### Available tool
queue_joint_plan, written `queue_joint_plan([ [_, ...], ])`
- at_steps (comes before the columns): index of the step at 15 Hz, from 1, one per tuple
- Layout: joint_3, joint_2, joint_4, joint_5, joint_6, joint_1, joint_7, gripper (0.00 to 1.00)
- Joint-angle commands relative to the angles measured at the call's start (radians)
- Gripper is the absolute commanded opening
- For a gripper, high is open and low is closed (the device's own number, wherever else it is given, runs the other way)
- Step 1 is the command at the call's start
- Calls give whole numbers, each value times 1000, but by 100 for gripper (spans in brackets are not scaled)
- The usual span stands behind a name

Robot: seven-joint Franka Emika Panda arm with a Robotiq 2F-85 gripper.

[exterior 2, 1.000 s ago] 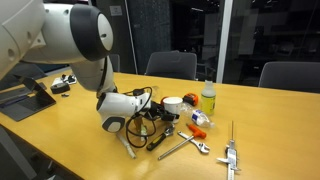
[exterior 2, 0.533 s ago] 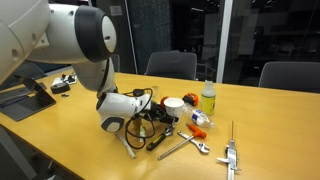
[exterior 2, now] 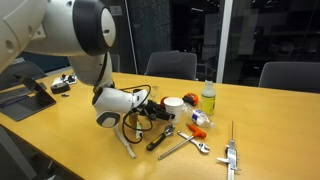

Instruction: Pick up the cup and put it upright on the table

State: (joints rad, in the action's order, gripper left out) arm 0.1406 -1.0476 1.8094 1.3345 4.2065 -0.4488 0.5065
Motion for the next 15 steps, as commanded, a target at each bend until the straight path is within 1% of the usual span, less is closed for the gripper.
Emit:
queue_joint_plan([
  [1,55,122,84,72,-30,18,107,100],
  [6,114,243,164,215,-29,29,227,100],
  [8,154,320,221,300,-38,43,297,100],
  [10,222,404,275,426,-76,78,436,100],
  [11,264,480,332,476,-109,93,478,100],
  [13,337,576,377,610,-151,131,603,100],
  [14,373,626,394,689,-172,153,680,100],
  [15,428,678,410,759,-189,195,761,100],
])
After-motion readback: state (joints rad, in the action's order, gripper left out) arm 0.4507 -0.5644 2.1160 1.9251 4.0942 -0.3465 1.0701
